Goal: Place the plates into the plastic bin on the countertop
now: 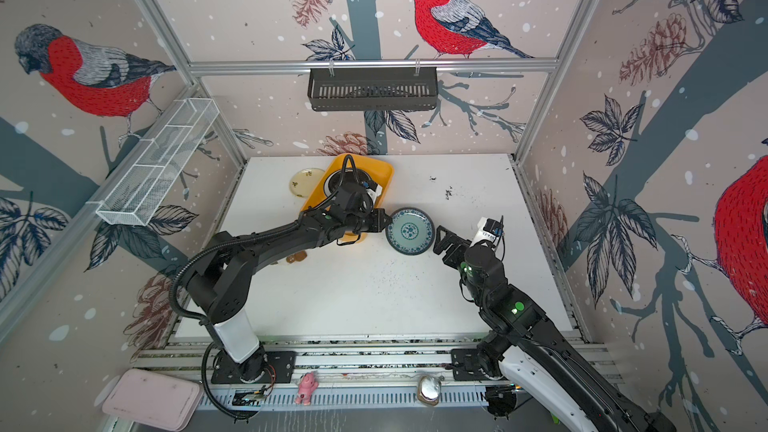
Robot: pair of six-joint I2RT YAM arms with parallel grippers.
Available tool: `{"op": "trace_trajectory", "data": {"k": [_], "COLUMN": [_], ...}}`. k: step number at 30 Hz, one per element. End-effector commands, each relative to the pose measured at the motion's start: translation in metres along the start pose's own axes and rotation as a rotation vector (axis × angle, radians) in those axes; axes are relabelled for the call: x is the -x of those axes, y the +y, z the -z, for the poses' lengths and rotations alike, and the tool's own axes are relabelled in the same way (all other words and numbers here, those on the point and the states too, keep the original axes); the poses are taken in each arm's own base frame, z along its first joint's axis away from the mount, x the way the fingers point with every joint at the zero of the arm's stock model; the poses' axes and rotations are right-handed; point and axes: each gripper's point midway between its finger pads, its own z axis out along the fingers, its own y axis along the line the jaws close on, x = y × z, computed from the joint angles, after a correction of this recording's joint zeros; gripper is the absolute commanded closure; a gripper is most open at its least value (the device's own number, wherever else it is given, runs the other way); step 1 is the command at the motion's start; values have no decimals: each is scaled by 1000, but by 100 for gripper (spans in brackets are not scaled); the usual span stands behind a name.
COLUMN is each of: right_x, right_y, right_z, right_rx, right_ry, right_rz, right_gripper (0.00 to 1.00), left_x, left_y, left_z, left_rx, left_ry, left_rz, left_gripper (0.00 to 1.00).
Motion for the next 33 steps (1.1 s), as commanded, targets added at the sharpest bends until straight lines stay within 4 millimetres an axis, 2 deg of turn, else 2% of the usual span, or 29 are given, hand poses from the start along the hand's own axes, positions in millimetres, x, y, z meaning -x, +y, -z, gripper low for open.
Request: {"op": "trace_trajectory", "data": {"k": [1, 7, 11, 16, 23, 33], "right_x": [14, 35, 41, 39, 31, 13], "right_y": [21, 49, 67, 94, 126, 152], "right_z": [-4, -18, -34, -54, -71, -86], "right_rx": [70, 120, 164, 249, 369, 461], "right_ry": [-18, -6, 6, 35, 92, 149], "right_rz": [34, 94, 116, 140, 191, 209], "right_gripper": [0, 0, 0, 0, 0, 0], "left_x": [23, 57, 79, 101, 132, 161], "left_y": [-9, 7, 24, 53, 105, 163], "left_z": [11, 28, 43, 58, 81, 95], "left_rx": [-39, -21, -11, 32, 110, 176], "left_ry": [-49, -125, -168, -215, -288, -342], "left_rz": [-2, 20, 44, 71, 131, 209], "left_gripper": [100, 100, 100, 100, 100, 100]}}
